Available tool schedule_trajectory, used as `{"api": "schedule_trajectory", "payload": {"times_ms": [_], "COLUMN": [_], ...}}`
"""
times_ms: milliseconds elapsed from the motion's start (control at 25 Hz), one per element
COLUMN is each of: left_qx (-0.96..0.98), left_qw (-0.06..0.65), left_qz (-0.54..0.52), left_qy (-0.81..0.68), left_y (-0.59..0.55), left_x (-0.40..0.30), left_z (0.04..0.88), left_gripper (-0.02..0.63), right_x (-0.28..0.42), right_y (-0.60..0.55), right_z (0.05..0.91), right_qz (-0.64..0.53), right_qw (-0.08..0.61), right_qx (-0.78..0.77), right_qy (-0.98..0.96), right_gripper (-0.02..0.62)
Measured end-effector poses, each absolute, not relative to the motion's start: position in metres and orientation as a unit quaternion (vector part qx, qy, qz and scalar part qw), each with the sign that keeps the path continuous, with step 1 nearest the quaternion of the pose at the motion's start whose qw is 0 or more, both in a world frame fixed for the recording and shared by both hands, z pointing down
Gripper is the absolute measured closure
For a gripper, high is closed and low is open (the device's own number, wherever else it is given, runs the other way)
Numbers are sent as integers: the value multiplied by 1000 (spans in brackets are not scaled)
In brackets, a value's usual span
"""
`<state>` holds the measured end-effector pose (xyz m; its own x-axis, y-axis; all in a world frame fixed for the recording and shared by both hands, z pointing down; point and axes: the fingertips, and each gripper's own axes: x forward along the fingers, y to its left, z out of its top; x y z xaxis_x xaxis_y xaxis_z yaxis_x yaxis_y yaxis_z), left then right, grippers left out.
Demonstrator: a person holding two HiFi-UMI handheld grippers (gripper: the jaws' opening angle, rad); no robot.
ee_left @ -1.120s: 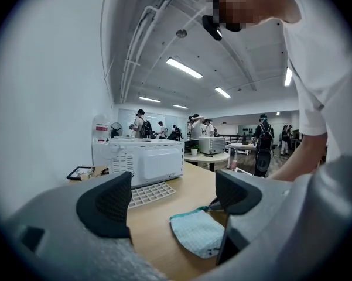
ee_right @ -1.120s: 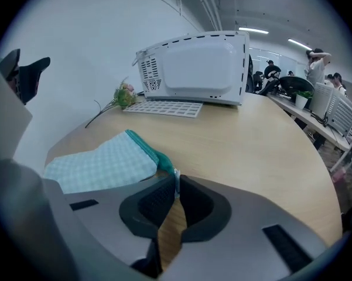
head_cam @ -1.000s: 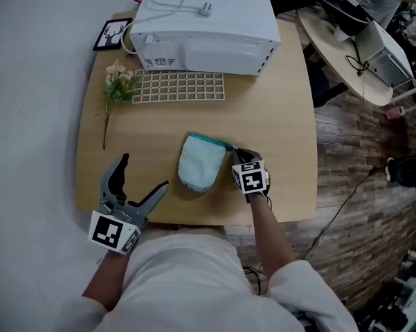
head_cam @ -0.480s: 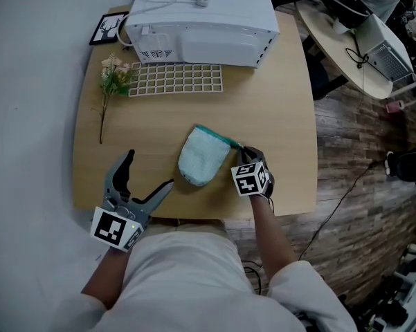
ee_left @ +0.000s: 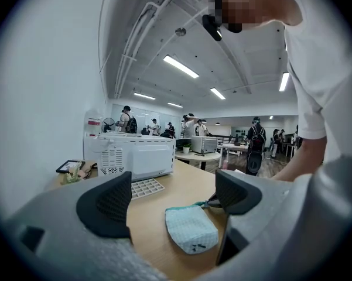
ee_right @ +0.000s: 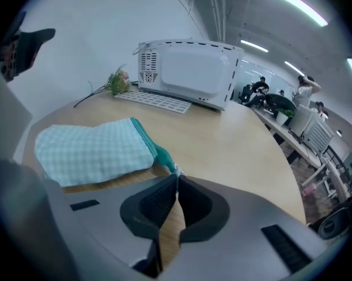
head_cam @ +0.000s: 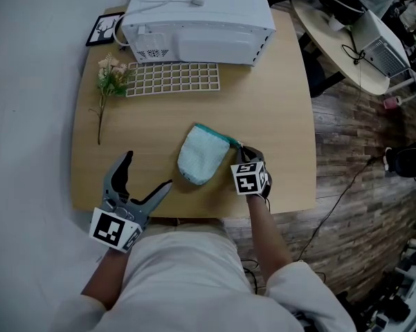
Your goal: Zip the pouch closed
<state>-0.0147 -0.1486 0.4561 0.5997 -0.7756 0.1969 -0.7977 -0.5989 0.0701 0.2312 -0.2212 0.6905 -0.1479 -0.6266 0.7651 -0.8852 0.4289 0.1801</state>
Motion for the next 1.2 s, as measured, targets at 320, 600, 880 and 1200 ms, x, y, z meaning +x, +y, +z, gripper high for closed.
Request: {"api": "schedule_trajectory", "payload": {"times_ms": [320, 600, 880, 1200], "left_qx": [894, 909, 934, 970], "left_qw": [78, 63, 63, 66], "left_qz": [62, 36, -10, -36], "left_qy": [-437, -410, -351, -231], "left_y": [-150, -153, -156, -158], "left_x": [-22, -12, 13, 55], "left_z": [455, 439, 414, 386], "left_gripper": [164, 164, 183, 330], "right_x": [198, 153, 118, 114], "right_y": [-227, -221, -196, -178], "right_z": [604, 508, 434, 393], "right_qz": [-37, -99, -162, -192], "right_qw": [385, 286, 226, 215], "right_qx": [486, 450, 403, 373], "right_qy": [-784, -840, -872, -882], "right_gripper": [583, 581, 581, 581]}}
